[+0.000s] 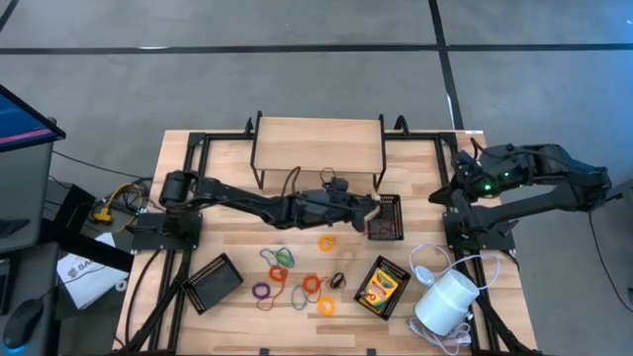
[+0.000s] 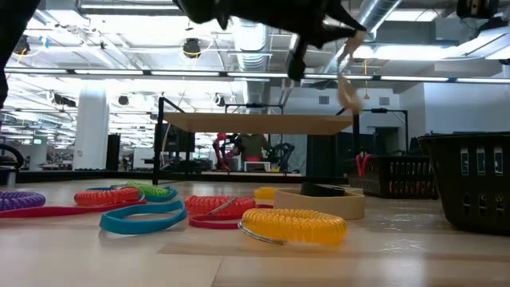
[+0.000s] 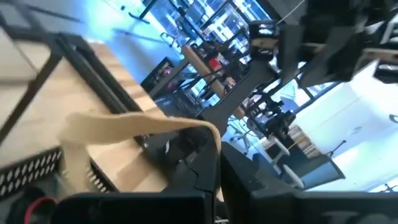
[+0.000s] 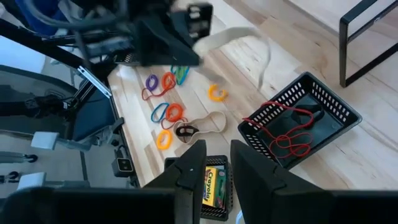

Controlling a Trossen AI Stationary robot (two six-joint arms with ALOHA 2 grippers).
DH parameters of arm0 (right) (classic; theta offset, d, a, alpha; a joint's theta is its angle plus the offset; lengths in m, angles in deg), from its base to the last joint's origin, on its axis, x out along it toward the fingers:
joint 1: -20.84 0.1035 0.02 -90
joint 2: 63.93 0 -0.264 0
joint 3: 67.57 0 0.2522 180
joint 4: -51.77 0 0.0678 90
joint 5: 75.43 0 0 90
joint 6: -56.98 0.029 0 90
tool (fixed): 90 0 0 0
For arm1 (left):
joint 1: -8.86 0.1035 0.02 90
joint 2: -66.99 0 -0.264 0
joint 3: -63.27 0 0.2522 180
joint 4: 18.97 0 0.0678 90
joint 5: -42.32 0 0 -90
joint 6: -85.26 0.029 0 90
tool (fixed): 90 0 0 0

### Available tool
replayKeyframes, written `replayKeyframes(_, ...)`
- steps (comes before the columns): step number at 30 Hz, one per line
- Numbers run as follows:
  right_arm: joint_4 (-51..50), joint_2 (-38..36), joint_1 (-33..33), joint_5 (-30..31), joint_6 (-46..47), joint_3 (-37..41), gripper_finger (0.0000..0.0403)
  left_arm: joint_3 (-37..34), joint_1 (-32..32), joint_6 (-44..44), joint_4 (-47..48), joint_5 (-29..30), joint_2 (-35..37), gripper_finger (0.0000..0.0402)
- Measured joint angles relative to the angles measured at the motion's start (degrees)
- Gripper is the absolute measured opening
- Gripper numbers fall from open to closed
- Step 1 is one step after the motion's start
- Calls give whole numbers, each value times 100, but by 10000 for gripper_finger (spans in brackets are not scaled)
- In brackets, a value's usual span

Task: Pick & Place Office Desk Supplies
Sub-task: Put the left white rubber band into the top right black bin

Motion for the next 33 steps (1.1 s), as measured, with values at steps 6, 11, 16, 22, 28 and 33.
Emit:
replayKeyframes(6,-90,-39,0,2,-44,0,72,0,77,-328,-212,-271,-401,1)
replayKeyframes(11,-133,-40,0,0,-105,0,72,297,130,-414,-310,-346,-647,3)
replayKeyframes(16,-134,-49,2,0,-158,0,72,813,210,-283,-307,-642,-977,2)
replayKeyframes(22,-95,-46,1,0,-170,0,72,1262,286,-278,-293,-753,-1329,2)
replayKeyframes(28,-96,-45,1,0,-250,0,72,1268,410,-280,412,-737,-1381,3)
replayKeyframes(33,-96,-45,2,-2,-283,0,72,1266,461,-265,502,-823,-1379,4)
